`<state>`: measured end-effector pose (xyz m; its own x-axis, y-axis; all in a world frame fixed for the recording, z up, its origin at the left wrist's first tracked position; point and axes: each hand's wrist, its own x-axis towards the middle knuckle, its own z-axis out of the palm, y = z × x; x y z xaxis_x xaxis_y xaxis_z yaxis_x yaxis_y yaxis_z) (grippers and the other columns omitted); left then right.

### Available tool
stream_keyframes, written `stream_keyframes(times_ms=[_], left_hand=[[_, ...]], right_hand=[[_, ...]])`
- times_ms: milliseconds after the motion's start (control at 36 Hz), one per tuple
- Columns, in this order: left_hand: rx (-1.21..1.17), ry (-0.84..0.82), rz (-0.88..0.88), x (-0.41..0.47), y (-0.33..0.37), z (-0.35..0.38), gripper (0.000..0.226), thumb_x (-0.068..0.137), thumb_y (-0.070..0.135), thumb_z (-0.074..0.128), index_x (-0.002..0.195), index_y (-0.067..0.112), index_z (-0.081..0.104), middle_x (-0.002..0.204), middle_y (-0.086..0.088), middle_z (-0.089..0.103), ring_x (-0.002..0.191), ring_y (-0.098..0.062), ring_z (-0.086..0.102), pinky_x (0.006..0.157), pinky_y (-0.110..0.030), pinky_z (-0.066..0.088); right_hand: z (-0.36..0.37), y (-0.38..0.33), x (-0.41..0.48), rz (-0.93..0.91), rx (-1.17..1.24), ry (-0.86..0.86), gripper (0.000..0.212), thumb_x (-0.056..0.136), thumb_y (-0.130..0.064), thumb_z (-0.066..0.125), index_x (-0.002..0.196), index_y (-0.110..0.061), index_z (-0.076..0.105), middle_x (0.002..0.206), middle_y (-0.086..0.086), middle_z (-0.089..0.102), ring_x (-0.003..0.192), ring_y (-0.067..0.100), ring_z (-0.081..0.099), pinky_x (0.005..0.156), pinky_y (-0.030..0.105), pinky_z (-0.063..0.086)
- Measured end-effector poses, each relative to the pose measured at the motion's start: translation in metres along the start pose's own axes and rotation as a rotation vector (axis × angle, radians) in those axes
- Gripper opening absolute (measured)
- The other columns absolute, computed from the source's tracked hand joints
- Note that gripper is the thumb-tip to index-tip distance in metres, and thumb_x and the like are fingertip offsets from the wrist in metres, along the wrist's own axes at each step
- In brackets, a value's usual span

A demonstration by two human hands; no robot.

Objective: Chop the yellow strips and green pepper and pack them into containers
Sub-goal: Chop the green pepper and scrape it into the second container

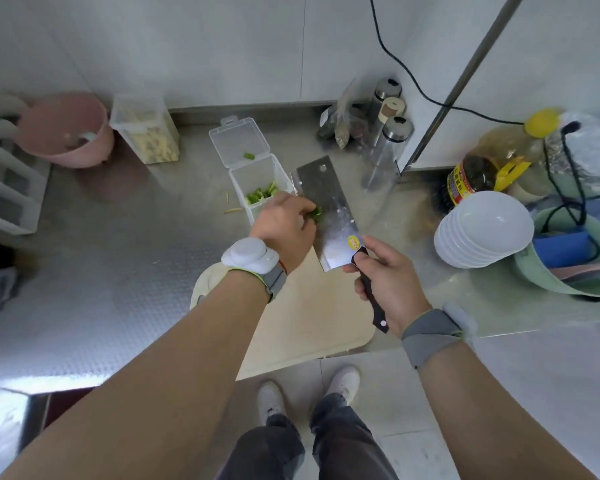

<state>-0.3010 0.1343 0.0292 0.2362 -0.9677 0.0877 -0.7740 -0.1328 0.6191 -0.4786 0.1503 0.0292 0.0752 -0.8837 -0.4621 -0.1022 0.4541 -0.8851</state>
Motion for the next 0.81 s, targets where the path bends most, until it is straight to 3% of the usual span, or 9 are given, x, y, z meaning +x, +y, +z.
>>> stream_keyframes(times_ms=[167,361,444,500,556,639,806], left_hand=[[-0.123,0.134,-0.236,0.035,-0.009,-0.035,0.032,0.083,0.014,0.056,0.113,0.022,0.063,0.113,-0.001,0.055,0.087,-0.012,0.048,0.077,-0.019,0.036],[-0.162,0.182,-0.421,0.057,-0.037,-0.041,0.029,0.084,0.02,0.055,0.112,0.023,0.058,0.112,0.0,0.056,0.09,-0.02,0.057,0.078,-0.027,0.046],[-0.174,0.197,-0.482,0.064,-0.048,-0.039,0.031,0.082,0.021,0.054,0.112,0.024,0.057,0.113,-0.002,0.057,0.095,-0.023,0.059,0.086,-0.036,0.05],[-0.168,0.184,-0.497,0.067,-0.052,-0.037,0.032,0.08,0.022,0.054,0.112,0.025,0.056,0.113,-0.002,0.056,0.096,-0.023,0.058,0.086,-0.038,0.05],[-0.152,0.176,-0.518,0.071,-0.056,-0.035,0.032,0.08,0.023,0.054,0.112,0.026,0.056,0.113,-0.002,0.056,0.096,-0.024,0.058,0.086,-0.038,0.05],[-0.114,0.142,-0.521,0.074,-0.059,-0.032,0.032,0.081,0.026,0.055,0.113,0.028,0.055,0.114,-0.001,0.055,0.097,-0.024,0.058,0.086,-0.039,0.051],[0.059,0.028,-0.433,0.074,-0.065,-0.023,0.036,0.084,0.028,0.053,0.119,0.027,0.056,0.119,0.0,0.054,0.11,-0.023,0.049,0.092,-0.038,0.045]], right_hand=[[0.034,-0.056,0.025,-0.007,0.066,-0.103,0.03,0.094,-0.013,0.052,0.122,-0.024,0.058,0.072,0.004,0.067,0.047,0.017,0.046,0.045,0.023,0.039],[0.07,-0.086,0.054,-0.003,0.106,-0.08,0.035,0.092,-0.01,0.05,0.125,-0.021,0.055,0.072,0.003,0.067,0.04,0.013,0.047,0.04,0.019,0.039],[0.084,-0.085,0.065,-0.167,-0.096,-0.024,0.039,0.09,-0.01,0.049,0.127,-0.023,0.054,0.08,0.003,0.068,0.046,0.015,0.054,0.047,0.025,0.046],[0.087,-0.081,0.067,-0.326,-0.361,0.002,0.041,0.09,-0.011,0.05,0.13,-0.021,0.054,0.1,0.004,0.07,0.079,0.025,0.065,0.074,0.029,0.05],[0.089,-0.076,0.071,-0.429,-0.62,-0.001,0.042,0.091,-0.012,0.05,0.131,-0.023,0.054,0.115,0.006,0.068,0.103,0.031,0.06,0.084,0.026,0.045],[0.092,-0.072,0.07,-0.538,-0.785,0.034,0.044,0.091,-0.014,0.049,0.133,-0.025,0.052,0.114,0.013,0.066,0.102,0.036,0.058,0.083,0.039,0.048],[0.092,-0.071,0.073,-0.618,-0.947,0.068,0.045,0.095,-0.019,0.045,0.138,-0.029,0.045,0.108,0.011,0.06,0.091,0.033,0.056,0.067,0.031,0.035]])
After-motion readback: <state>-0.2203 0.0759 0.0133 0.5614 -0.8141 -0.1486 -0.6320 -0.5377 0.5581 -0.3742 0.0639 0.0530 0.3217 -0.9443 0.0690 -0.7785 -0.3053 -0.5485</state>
